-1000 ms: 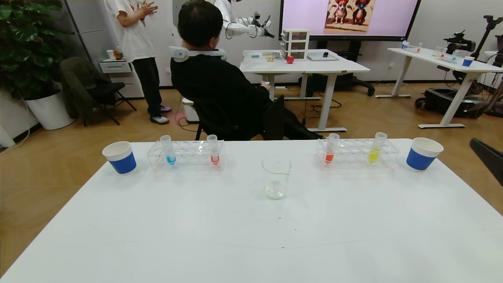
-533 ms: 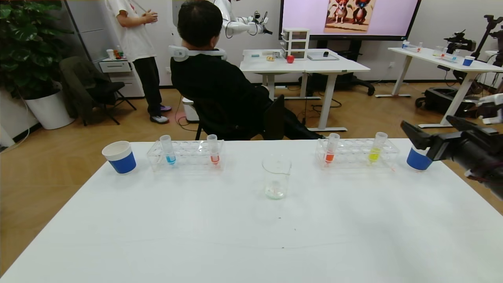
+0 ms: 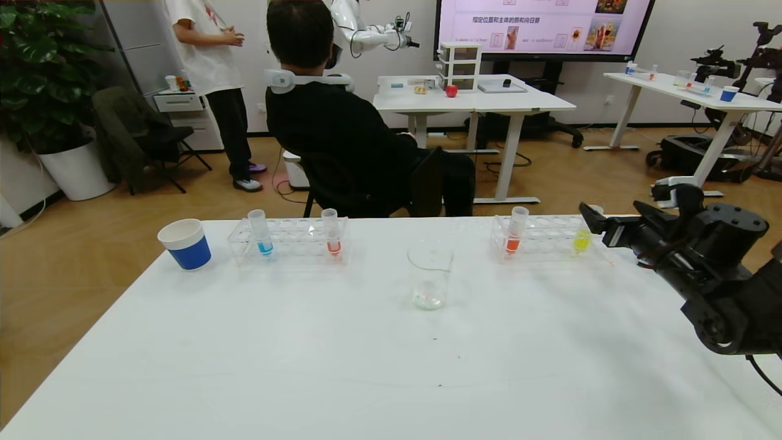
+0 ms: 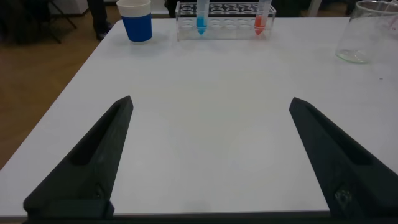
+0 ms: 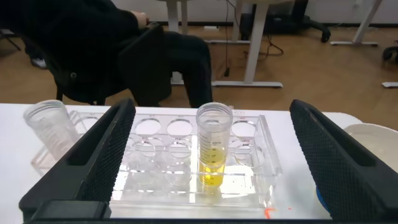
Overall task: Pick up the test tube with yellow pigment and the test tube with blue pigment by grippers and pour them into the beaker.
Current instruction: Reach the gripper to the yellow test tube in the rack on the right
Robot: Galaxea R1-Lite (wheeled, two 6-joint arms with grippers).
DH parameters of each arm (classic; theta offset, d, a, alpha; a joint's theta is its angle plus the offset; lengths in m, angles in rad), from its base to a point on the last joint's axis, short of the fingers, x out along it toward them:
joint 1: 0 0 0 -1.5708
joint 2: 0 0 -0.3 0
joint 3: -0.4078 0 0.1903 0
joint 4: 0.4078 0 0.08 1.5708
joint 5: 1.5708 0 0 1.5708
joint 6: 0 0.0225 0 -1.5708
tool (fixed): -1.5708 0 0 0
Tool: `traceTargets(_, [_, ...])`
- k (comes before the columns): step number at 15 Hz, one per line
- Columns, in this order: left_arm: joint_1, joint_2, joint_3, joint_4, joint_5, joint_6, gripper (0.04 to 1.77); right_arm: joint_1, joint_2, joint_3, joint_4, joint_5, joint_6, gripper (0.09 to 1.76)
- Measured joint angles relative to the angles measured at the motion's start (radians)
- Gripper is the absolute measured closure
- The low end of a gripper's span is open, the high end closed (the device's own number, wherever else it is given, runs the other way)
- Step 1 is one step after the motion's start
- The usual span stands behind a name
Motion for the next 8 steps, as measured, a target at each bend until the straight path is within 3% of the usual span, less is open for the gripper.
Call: traceTargets(8, [0.0, 0.0, 0.0, 0.0, 0.0, 0.0, 0.06, -0.014, 0.156, -0.111, -0.015, 0.034, 0.001, 0.12])
